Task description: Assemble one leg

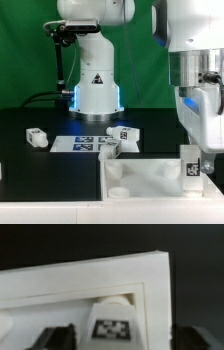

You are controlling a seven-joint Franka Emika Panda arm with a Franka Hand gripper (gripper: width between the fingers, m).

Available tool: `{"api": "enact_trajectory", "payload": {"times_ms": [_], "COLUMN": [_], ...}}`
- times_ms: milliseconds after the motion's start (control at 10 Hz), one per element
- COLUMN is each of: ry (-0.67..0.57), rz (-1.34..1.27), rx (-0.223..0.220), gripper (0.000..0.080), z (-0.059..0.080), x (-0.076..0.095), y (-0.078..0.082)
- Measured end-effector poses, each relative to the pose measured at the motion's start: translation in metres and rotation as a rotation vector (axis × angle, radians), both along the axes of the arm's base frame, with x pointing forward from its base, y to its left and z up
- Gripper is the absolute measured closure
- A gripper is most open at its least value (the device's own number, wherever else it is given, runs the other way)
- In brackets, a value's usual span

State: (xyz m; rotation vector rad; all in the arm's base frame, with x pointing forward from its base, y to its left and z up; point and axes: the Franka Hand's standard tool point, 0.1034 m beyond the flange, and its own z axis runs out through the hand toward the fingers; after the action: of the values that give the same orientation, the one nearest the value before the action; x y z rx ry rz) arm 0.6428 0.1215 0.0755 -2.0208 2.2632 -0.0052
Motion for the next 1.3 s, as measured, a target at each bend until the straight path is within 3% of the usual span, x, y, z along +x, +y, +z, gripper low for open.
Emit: {"api": "enact_trajectory", "payload": {"times_ms": [100, 200, 400, 700, 900, 1100, 1300], "ry": [-0.003, -0.017, -0.015, -0.029, -0.026, -0.025, -0.023], "rz": [0.04, 0.236, 0.517, 0.69, 0.957, 0.948, 0.911], "rx": [-0.004, -0.022, -0.037, -0.052, -0.085, -0.086, -0.084], "gripper": [0.0214, 0.0161, 0.0153, 0.0151, 0.0151, 0.0151, 0.0405], "z": [-0.0001, -0.0001, -0.0019, -0.0017, -0.0025, -0.0048, -0.0052], "x": [0.0002, 0.0008, -0.003, -0.0023, -0.0016, -0.0003, -0.0004], "y": [-0.0008, -0.0048, -0.0051, -0.0065, -0.0078, -0.0076, -0.0078]}}
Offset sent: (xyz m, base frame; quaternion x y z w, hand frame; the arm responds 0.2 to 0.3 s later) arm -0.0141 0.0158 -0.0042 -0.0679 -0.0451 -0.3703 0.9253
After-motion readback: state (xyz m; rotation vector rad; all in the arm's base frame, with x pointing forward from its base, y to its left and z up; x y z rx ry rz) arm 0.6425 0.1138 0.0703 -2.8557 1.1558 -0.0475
